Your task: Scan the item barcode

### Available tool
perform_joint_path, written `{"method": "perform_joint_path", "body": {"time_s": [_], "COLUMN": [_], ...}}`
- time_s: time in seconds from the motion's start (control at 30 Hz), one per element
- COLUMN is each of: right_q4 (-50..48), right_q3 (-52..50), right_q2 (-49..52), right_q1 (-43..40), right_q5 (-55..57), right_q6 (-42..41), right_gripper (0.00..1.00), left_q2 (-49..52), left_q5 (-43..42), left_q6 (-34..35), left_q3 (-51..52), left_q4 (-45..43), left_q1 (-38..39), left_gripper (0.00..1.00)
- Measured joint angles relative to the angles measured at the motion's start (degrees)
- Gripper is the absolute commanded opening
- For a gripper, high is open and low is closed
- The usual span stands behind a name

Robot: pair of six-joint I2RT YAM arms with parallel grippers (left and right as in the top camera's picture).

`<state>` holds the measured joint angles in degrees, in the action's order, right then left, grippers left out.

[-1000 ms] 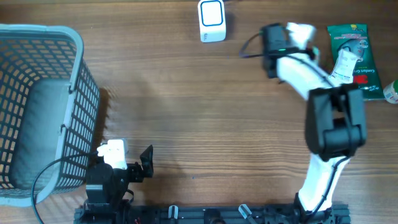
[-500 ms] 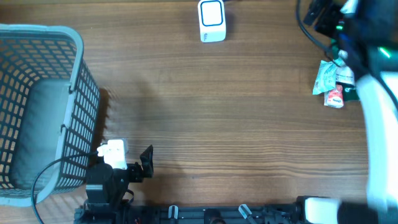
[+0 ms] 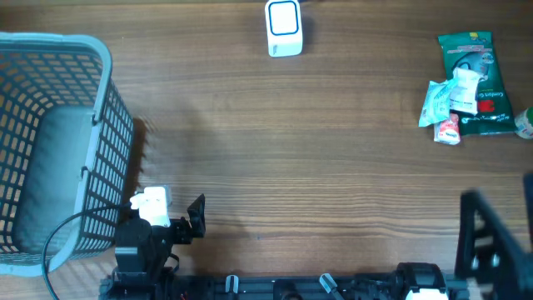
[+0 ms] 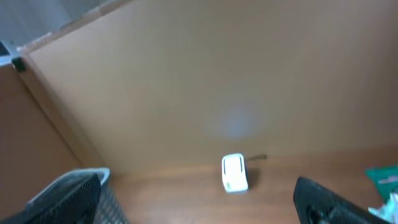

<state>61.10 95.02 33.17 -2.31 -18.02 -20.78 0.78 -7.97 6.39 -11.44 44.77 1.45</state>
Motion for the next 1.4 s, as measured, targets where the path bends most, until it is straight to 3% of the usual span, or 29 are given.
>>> {"method": "perform_joint_path", "body": {"time_s": [0.2, 0.43, 0.63, 0.83, 0.93, 1.2, 1.4], "right_q4": [29.0, 30.0, 28.0, 14.6, 3.5, -27.3, -40.7], "right_q3": [-0.9, -1.6, -1.5, -2.5, -8.8, -40.7, -61.9], "right_q2": [-1.7, -3.9, -15.7, -18.3, -20.1, -31.5, -31.7], "right_q1": [0.0, 0.0, 0.0, 0.0, 0.0, 0.0, 0.0], "right_q5": [0.0, -0.1, 8.7, 16.6, 16.3, 6.1, 0.8], "right_q6": [0.0, -0.2, -0.2, 5.8, 11.7, 16.8, 17.0], "right_gripper": [1.00, 1.00, 1.00, 1.00, 0.99, 1.00, 1.00], "left_q2": [0.0, 0.0, 0.0, 0.0, 0.0, 0.0, 0.0], "left_q5": [0.0, 0.0, 0.0, 0.0, 0.0, 0.0, 0.0], "left_q6": [0.0, 0.0, 0.0, 0.0, 0.0, 0.0, 0.0], "left_q3": [0.0, 0.0, 0.0, 0.0, 0.0, 0.0, 0.0], "left_q4": [0.0, 0.0, 0.0, 0.0, 0.0, 0.0, 0.0], "left_q1": [0.0, 0.0, 0.0, 0.0, 0.0, 0.0, 0.0], "left_gripper": [1.00, 1.00, 1.00, 1.00, 1.00, 1.00, 1.00]}}
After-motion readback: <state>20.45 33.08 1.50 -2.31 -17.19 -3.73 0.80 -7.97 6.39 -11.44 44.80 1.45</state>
